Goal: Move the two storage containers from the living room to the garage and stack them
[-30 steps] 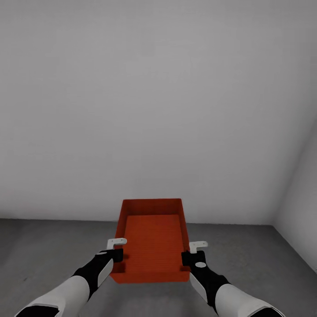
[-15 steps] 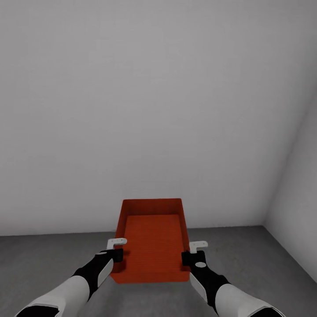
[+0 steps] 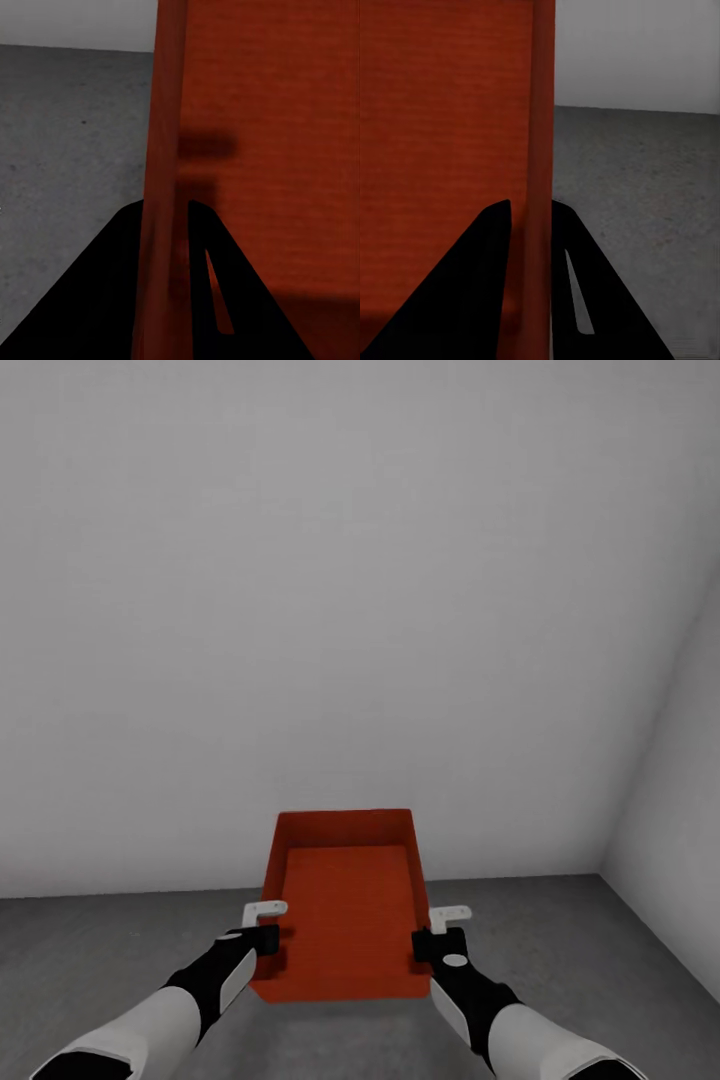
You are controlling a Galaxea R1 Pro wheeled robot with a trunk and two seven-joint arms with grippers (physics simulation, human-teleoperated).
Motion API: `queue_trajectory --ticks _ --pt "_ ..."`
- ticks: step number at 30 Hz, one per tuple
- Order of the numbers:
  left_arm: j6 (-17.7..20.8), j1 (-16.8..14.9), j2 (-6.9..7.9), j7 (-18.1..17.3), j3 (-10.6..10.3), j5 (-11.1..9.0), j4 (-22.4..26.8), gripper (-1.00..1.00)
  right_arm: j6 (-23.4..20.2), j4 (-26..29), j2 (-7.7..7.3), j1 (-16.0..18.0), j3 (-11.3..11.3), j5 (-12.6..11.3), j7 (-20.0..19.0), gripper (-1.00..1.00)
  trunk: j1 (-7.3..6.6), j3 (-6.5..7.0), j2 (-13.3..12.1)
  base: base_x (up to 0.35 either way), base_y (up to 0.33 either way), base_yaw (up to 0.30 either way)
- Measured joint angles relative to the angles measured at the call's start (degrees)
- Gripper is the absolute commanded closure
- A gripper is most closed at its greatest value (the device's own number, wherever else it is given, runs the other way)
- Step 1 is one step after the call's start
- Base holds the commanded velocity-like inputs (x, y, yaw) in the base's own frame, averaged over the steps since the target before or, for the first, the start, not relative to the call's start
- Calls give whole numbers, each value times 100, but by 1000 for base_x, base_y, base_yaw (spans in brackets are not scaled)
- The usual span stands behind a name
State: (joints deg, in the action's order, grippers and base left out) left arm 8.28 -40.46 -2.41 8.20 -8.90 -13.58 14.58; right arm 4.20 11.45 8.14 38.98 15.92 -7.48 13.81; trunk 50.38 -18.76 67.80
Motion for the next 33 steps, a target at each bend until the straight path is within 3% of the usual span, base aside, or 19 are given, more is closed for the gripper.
queue_trajectory --ticks 7,25,26,33 --pt "61 1 -12 -41 181 216 -19 100 -11 -62 28 0 -129 89 -10 100 0 -1 0 0 0 0" --pt "54 1 -17 -45 231 245 -19 100 -35 -38 39 1 -275 257 -20 100 0 -142 0 0 0 23" --pt "69 1 -44 -47 413 436 -25 100 -27 -40 1 0 146 -198 12 100 0 -151 0 0 0 63" --pt "62 1 -48 -48 433 453 -29 100 -30 -32 -5 0 175 -224 14 100 21 -231 39 0 0 65"
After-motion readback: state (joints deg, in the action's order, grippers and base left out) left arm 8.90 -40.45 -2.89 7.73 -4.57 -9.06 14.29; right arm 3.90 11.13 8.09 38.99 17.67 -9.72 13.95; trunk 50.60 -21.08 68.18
